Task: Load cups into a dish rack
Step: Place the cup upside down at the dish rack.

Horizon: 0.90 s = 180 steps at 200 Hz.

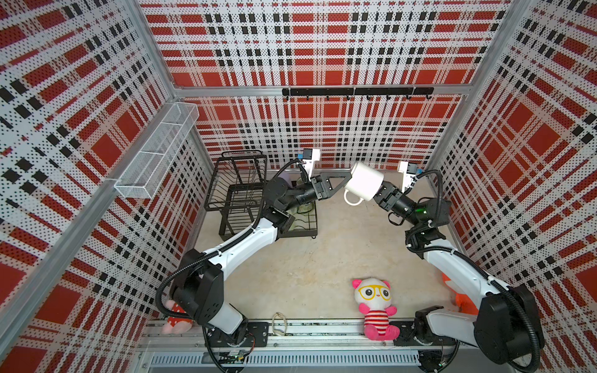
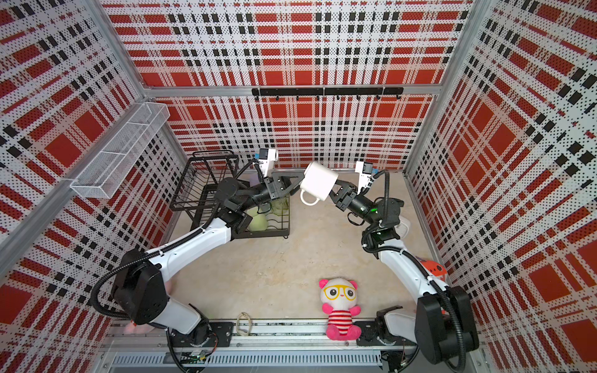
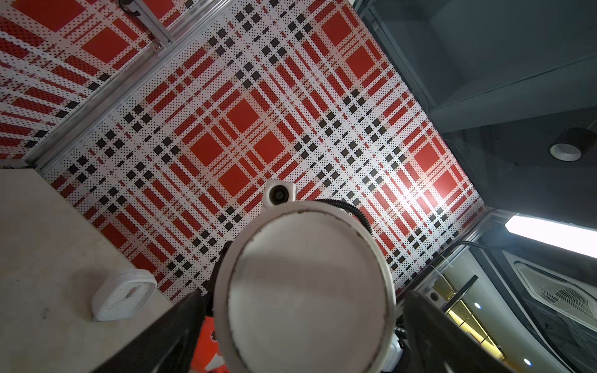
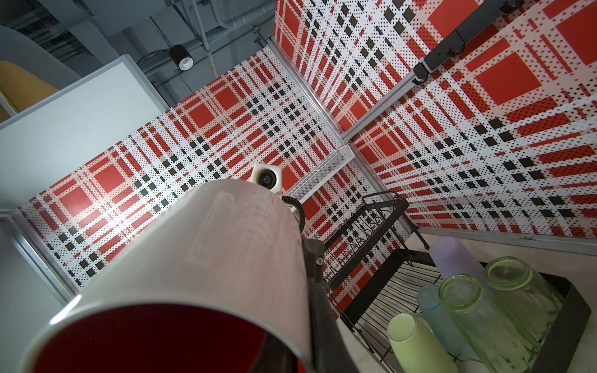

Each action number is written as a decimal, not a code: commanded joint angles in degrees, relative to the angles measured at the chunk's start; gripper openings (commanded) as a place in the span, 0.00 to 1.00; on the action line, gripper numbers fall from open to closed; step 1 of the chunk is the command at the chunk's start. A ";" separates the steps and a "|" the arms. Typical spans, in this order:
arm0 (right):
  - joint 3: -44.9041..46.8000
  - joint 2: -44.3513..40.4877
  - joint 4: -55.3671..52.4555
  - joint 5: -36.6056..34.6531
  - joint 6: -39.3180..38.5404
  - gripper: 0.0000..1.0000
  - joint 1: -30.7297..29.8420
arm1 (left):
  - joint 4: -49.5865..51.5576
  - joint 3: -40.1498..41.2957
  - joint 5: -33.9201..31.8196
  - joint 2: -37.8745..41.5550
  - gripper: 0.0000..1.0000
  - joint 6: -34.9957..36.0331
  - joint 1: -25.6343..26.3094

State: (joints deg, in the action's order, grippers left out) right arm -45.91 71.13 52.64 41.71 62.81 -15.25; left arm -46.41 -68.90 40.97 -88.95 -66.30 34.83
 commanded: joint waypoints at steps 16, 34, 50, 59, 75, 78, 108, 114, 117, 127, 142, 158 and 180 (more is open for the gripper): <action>-3.13 -1.22 -4.48 -1.18 -4.62 0.00 -1.55 | 3.57 -5.22 -0.22 -1.90 0.98 2.83 2.06; -3.13 -1.44 -4.64 -1.53 -4.71 0.00 -1.55 | 3.70 -5.37 -0.49 -2.11 0.99 2.79 2.18; -3.31 -1.35 -5.59 -1.31 -5.04 0.00 -1.55 | 4.83 -5.21 -0.77 -2.19 0.99 3.92 2.17; -3.40 -1.19 -6.40 -1.28 -5.30 0.00 -1.61 | 6.04 -5.32 -1.00 -2.32 0.98 4.48 2.17; -3.24 -1.02 -7.27 -1.75 -5.59 0.00 -1.54 | 6.51 -5.28 -1.21 -2.48 0.93 4.61 2.18; -3.18 -0.94 -7.20 -1.87 -5.59 0.00 -1.55 | 6.51 -5.28 -1.18 -2.46 0.93 4.59 2.17; -2.74 -0.32 -7.64 -2.92 -5.55 0.00 -1.54 | 6.51 -4.67 -1.47 -2.11 0.88 5.04 2.09; -2.61 -0.21 -7.55 -3.23 -5.50 0.00 -1.54 | 6.64 -4.58 -1.67 -2.14 0.88 4.89 1.93; -2.51 -0.13 -7.48 -3.35 -5.50 0.00 -1.54 | 6.72 -4.51 -1.82 -2.16 0.88 4.68 1.89; -2.33 0.26 -7.01 -3.90 -5.12 0.00 -1.58 | 6.95 -4.34 -2.27 -2.16 0.84 4.09 1.50; -2.34 1.12 -6.40 -4.06 -4.51 0.00 -1.54 | 6.95 -3.94 -2.62 -1.86 0.79 4.07 1.18; -2.48 2.05 -5.71 -3.72 -3.71 0.03 -1.54 | 6.86 -3.69 -2.80 -1.60 0.77 4.51 1.04; -2.33 2.53 -6.04 -4.82 -3.85 0.18 -1.55 | 6.11 -2.73 -3.25 -1.22 0.74 3.99 0.54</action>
State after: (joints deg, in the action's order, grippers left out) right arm -47.29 72.84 44.99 40.27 58.17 -16.45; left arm -37.58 -72.53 38.06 -91.42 -63.16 35.66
